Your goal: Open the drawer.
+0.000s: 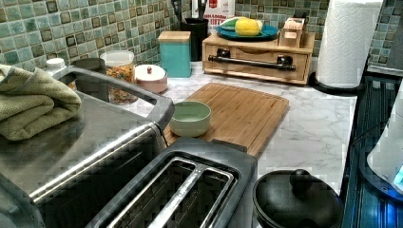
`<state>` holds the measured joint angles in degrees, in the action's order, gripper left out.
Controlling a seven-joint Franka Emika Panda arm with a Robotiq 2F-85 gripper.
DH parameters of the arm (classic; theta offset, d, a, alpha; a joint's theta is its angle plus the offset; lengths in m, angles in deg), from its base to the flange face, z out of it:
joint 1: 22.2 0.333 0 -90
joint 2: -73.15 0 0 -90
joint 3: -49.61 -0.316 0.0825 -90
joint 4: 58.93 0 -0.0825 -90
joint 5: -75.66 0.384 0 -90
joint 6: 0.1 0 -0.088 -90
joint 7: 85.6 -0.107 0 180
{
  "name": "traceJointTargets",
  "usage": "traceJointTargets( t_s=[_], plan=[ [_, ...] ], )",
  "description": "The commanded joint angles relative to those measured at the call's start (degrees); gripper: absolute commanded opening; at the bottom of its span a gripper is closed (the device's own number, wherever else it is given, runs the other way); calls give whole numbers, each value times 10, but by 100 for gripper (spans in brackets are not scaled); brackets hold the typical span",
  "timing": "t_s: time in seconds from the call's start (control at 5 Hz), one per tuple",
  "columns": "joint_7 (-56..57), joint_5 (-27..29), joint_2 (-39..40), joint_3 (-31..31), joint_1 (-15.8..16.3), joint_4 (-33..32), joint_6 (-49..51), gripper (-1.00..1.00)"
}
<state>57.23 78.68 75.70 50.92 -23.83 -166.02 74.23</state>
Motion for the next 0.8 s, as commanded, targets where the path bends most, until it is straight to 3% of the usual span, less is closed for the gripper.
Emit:
traceJointTargets(
  t_s=[0.2, 0.4, 0.8],
  plan=[
    [0, 3, 0, 0, -1, -4, 0, 100],
    [69, -32, -1, 0, -3, -5, 36, 100],
    [283, -81, -72, 9, -11, -109, -6, 100]
  ],
)
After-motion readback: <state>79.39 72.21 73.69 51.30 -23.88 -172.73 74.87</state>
